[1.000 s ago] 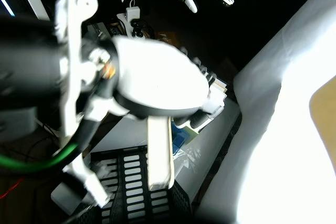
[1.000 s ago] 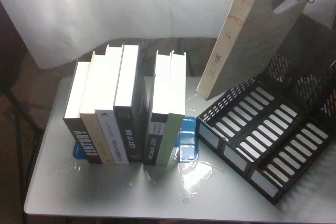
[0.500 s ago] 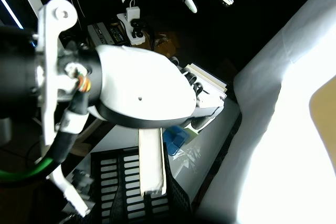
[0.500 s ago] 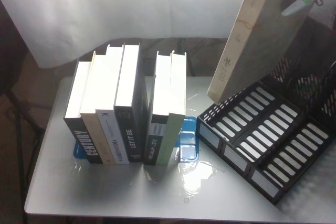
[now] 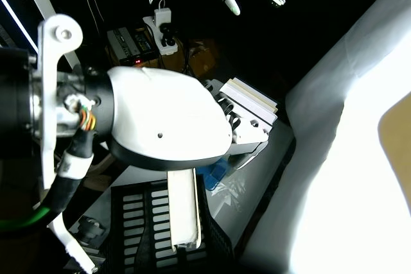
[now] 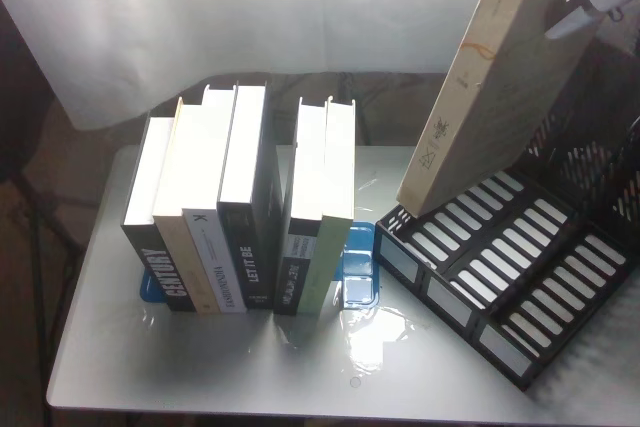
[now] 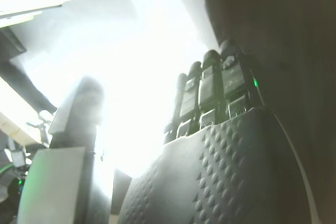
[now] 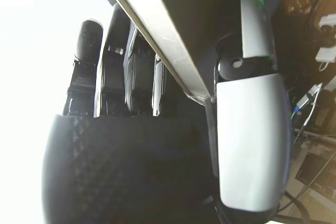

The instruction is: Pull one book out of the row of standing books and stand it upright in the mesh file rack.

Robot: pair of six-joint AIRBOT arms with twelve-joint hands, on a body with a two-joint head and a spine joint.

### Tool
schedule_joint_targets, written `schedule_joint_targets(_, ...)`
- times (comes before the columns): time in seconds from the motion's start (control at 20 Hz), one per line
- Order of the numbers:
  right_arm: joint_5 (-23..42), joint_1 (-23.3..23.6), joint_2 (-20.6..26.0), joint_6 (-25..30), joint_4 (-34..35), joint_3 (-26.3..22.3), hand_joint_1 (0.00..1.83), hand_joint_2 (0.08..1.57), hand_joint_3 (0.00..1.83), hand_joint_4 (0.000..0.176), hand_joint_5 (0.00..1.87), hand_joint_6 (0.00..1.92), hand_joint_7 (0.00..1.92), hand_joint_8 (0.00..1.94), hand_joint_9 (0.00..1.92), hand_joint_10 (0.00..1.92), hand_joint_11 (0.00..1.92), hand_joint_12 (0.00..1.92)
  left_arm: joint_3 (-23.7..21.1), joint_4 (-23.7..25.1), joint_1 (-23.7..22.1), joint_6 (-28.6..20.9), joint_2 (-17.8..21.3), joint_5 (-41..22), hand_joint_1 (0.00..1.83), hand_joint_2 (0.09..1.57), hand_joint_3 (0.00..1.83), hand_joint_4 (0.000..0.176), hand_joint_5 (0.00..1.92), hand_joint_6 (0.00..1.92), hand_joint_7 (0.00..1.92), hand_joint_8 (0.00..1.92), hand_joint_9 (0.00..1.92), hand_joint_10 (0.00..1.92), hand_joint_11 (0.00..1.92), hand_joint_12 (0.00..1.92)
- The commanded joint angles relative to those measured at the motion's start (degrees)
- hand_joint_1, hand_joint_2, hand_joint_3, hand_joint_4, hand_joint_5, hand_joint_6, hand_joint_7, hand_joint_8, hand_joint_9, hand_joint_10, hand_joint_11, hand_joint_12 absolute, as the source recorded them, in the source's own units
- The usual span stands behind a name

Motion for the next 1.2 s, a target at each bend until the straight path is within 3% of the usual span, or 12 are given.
schedule_joint_targets(0.0, -3.8, 0.4, 0.9, 0.0, 2.3, 0.5, 1.16, 1.25, 0.01, 0.000, 0.84, 1.22, 0.64, 1.52, 0.41, 1.55, 0.05, 1.92, 0.2, -1.0, -0.3, 0.0, 0.6, -7.2, 0.96, 1.32, 0.00, 0.000, 0.04, 0.01, 0.00, 0.00, 0.00, 0.00, 0.00, 0.00)
schedule_joint_targets(0.25, -4.6, -1.5, 0.8, 0.0, 2.2, 1.0, 1.16, 1.25, 0.00, 0.000, 0.83, 1.24, 0.65, 1.53, 0.53, 1.57, 0.11, 1.92, 0.0, -0.9, -0.3, 0.0, 0.6, -7.0, 0.92, 1.33, 0.00, 0.000, 0.02, 0.00, 0.00, 0.00, 0.00, 0.00, 0.00, 0.00)
schedule_joint_targets(0.3, -4.8, -2.0, 0.6, 0.0, 2.2, 1.4, 1.19, 1.23, 0.00, 0.000, 0.83, 1.12, 0.74, 1.55, 0.63, 1.66, 0.29, 1.92, 0.0, -0.8, -0.3, 0.0, 0.6, -6.9, 0.91, 1.34, 0.00, 0.000, 0.01, 0.00, 0.00, 0.00, 0.00, 0.00, 0.00, 0.00)
schedule_joint_targets(0.35, -5.0, -2.6, 0.4, 0.0, 2.2, 1.7, 1.19, 1.23, 0.00, 0.000, 0.79, 1.15, 0.79, 1.52, 0.68, 1.59, 0.25, 1.92, 0.0, -0.7, -0.3, 0.0, 0.6, -6.8, 0.89, 1.34, 0.00, 0.000, 0.00, 0.00, 0.00, 0.00, 0.00, 0.00, 0.00, 0.00)
schedule_joint_targets(0.4, -5.1, -3.3, 0.1, 0.0, 2.2, 2.0, 1.21, 1.22, 0.00, 0.000, 0.79, 1.11, 0.81, 1.52, 0.73, 1.68, 0.41, 1.92, 0.0, -0.7, -0.3, 0.0, 0.6, -6.8, 0.87, 1.34, 0.00, 0.000, 0.00, 0.00, 0.00, 0.00, 0.00, 0.00, 0.00, 0.00)
schedule_joint_targets(0.5, -5.4, -4.3, -0.5, -0.1, 2.1, 2.4, 1.32, 1.26, 0.00, 0.000, 0.66, 1.22, 0.75, 1.46, 0.63, 1.73, 0.48, 1.92, -0.1, -0.6, -0.4, 0.0, 0.6, -6.6, 0.82, 1.35, 0.00, 0.000, 0.00, 0.00, 0.00, 0.00, 0.00, 0.00, 0.00, 0.00)
schedule_joint_targets(0.55, -5.5, -4.9, -1.0, -0.4, 2.1, 2.7, 1.22, 1.25, 0.00, 0.000, 0.75, 1.17, 0.74, 1.59, 0.53, 1.77, 0.37, 1.92, -0.1, -0.5, -0.4, 0.0, 0.6, -6.4, 0.81, 1.35, 0.01, 0.000, 0.00, 0.00, 0.00, 0.00, 0.00, 0.00, 0.00, 0.00)
schedule_joint_targets(0.6, -5.6, -5.3, -1.3, -0.5, 2.1, 3.0, 1.30, 1.28, 0.00, 0.000, 0.78, 1.11, 0.68, 1.59, 0.49, 1.85, 0.31, 1.92, -0.1, -0.4, -0.4, 0.0, 0.6, -6.3, 0.81, 1.35, 0.00, 0.005, 0.00, 0.00, 0.00, 0.00, 0.00, 0.00, 0.00, 0.00)
schedule_joint_targets(0.8, -6.1, -6.6, -2.6, -0.6, 2.1, 4.4, 1.32, 1.26, 0.00, 0.000, 0.75, 1.27, 0.70, 1.46, 0.56, 1.71, 0.28, 1.92, 0.2, 0.5, -0.9, 0.0, 0.5, -5.5, 0.80, 1.36, 0.00, 0.001, 0.00, 0.00, 0.00, 0.00, 0.00, 0.00, 0.00, 0.00)
schedule_joint_targets(0.9, -6.6, -7.1, -3.1, -1.0, 2.1, 4.7, 1.33, 1.25, 0.00, 0.000, 0.71, 1.38, 0.75, 1.33, 0.60, 1.63, 0.35, 1.80, 0.3, 0.9, -1.1, 0.0, 0.5, -5.1, 0.76, 1.36, 0.01, 0.014, 0.00, 0.00, 0.00, 0.00, 0.00, 0.00, 0.00, 0.00)
schedule_joint_targets(1.05, -7.9, -8.3, -3.6, -1.4, 2.2, 5.4, 1.33, 1.24, 0.00, 0.000, 0.75, 1.25, 0.74, 1.36, 0.63, 1.66, 0.40, 1.83, 0.7, 1.3, -1.4, 0.0, 0.1, -4.3, 0.77, 1.37, 0.00, 0.004, 0.00, 0.00, 0.00, 0.00, 0.00, 0.00, 0.00, 0.00)
schedule_joint_targets(1.15, -8.1, -9.1, -4.0, -1.5, 2.2, 5.7, 1.34, 1.22, 0.00, 0.000, 0.70, 1.32, 0.79, 1.27, 0.74, 1.54, 0.55, 1.69, 0.7, 1.3, -1.4, 0.0, 0.1, -4.2, 0.78, 1.36, 0.00, 0.009, 0.00, 0.00, 0.00, 0.00, 0.00, 0.00, 0.00, 0.00)
